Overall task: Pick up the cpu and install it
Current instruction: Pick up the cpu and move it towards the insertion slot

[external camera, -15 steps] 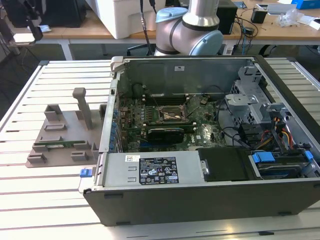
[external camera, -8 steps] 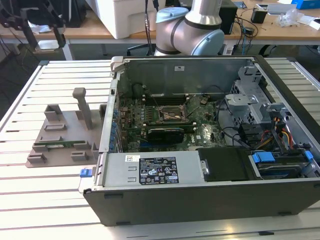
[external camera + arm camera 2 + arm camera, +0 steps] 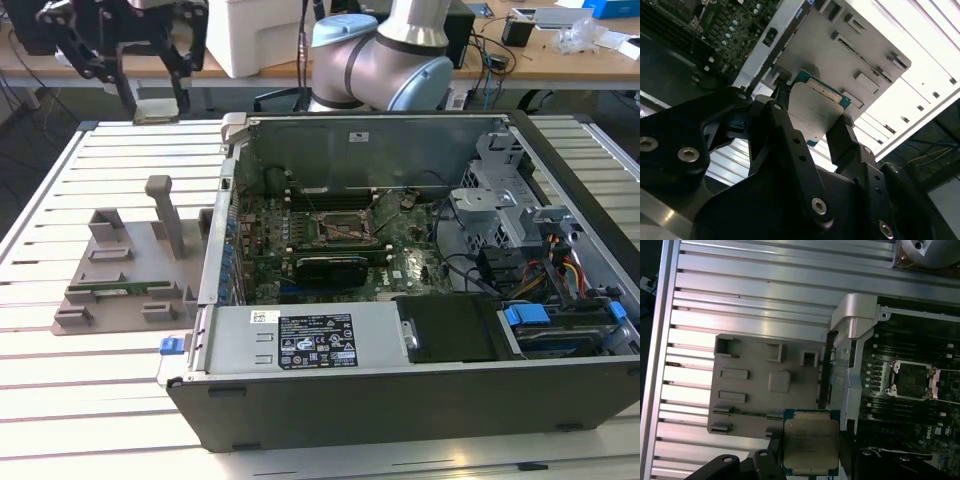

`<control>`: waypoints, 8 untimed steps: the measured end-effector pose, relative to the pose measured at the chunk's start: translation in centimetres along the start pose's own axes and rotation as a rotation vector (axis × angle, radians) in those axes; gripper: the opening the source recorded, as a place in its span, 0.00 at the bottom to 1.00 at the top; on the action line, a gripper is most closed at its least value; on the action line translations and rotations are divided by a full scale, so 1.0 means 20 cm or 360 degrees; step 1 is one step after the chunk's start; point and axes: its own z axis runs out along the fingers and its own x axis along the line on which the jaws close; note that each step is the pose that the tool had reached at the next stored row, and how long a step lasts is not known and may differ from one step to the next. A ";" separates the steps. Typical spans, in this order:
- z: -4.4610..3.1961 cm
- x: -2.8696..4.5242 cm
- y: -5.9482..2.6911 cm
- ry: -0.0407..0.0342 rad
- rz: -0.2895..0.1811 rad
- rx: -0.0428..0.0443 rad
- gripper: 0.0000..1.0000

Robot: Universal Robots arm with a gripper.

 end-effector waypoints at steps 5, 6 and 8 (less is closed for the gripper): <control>0.067 -0.164 -0.016 0.0004 0.0000 0.0000 0.55; 0.077 -0.180 -0.018 0.0004 0.0000 0.0000 0.55; 0.112 -0.222 -0.024 0.0004 0.0000 0.0000 0.55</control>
